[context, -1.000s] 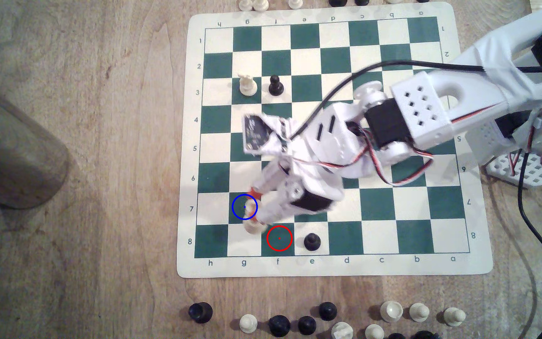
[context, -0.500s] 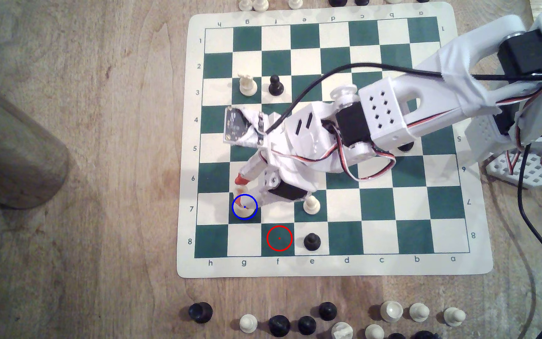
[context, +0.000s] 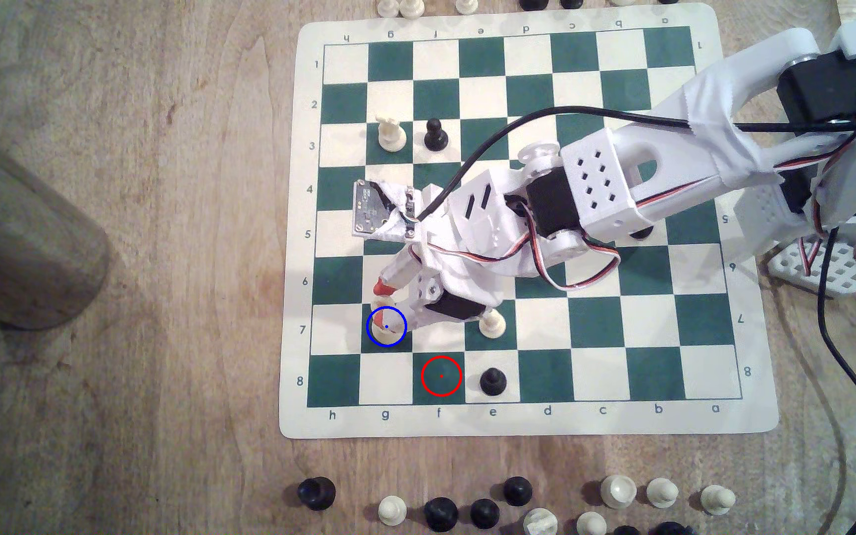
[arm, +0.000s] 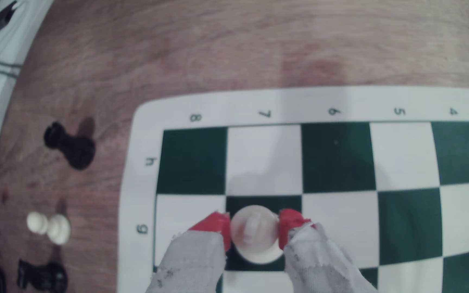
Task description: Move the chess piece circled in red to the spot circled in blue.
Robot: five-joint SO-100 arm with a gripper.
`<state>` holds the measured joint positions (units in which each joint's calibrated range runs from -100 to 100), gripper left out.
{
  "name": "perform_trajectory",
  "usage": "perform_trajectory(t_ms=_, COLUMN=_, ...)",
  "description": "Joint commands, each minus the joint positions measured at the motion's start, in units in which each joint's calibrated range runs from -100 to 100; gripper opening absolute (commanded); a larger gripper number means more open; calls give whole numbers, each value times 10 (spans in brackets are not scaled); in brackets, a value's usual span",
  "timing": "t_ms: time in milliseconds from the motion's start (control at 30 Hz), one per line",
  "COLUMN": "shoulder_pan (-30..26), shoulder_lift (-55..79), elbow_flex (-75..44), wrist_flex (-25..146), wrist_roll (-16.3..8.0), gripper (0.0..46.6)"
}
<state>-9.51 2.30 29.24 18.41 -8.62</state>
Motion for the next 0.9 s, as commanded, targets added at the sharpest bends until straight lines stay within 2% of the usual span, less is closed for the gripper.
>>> perform_trajectory(t_ms=0, shoulder_pan=7, shoulder_lift=-16, elbow_flex=-45, wrist_flex=3, wrist_roll=1, gripper=257)
perform_trajectory(t_ms=167, shoulder_pan=8, shoulder_lift=-36, elbow_flex=-45, wrist_flex=43, wrist_roll=2, gripper=323)
perform_trajectory(t_ms=300, shoulder_pan=2, shoulder_lift=-60, elbow_flex=-39, wrist_flex=87, wrist_roll=11, gripper=346)
perform_trajectory(t_ms=433, shoulder_pan=-8, shoulder_lift=-98, elbow_flex=-39, wrist_flex=133, wrist_roll=11, gripper=347)
perform_trajectory(t_ms=567, shoulder_pan=-23, shoulder_lift=-207, elbow_flex=-39, wrist_flex=222, wrist_roll=9, gripper=345)
perform_trajectory(t_ms=700, shoulder_pan=-28, shoulder_lift=-372, elbow_flex=-12, wrist_flex=358, wrist_roll=21, gripper=340)
perform_trajectory(t_ms=867, shoulder_pan=-14, shoulder_lift=-561, elbow_flex=142, wrist_flex=415, wrist_roll=39, gripper=333)
